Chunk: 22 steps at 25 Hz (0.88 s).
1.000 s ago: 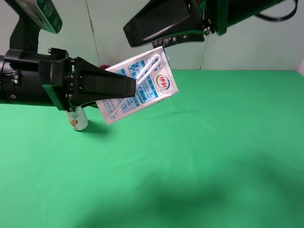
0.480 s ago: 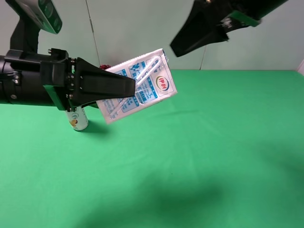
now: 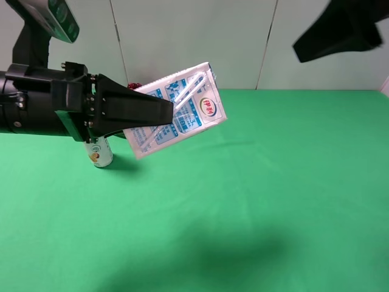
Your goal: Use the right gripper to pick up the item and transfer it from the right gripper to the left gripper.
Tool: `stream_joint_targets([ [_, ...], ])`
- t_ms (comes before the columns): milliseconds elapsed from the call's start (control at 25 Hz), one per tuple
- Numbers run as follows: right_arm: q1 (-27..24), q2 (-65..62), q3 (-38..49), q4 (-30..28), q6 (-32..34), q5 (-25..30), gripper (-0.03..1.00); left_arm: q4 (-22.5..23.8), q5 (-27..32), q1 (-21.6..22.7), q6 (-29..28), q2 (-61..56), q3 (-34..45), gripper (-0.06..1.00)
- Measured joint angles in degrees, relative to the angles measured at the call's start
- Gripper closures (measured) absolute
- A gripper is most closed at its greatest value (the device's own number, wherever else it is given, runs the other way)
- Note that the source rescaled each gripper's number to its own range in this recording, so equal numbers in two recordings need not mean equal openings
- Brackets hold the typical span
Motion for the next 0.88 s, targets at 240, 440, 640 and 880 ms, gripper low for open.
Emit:
stream_joint_targets([
  [240, 0.0, -12.17, 9.2, -2.83, 3.57, 0.13, -0.03, 0.0, 0.16, 0.0, 0.22, 0.0, 0.0, 0.94],
  [440, 0.0, -23.47, 17.1, -4.98, 7.3, 0.18, -0.03, 0.0, 0.35, 0.0, 0.42, 0.0, 0.0, 0.94],
  [640, 0.0, -34.16, 25.06, -5.53, 9.88, 0.36, -0.03, 0.0, 0.94, 0.0, 0.42, 0.0, 0.0, 0.94],
  [880, 0.0, -45.42, 35.9, -5.74, 11.14, 0.08, -0.03, 0.0, 1.4, 0.0, 0.42, 0.0, 0.04, 0.94],
])
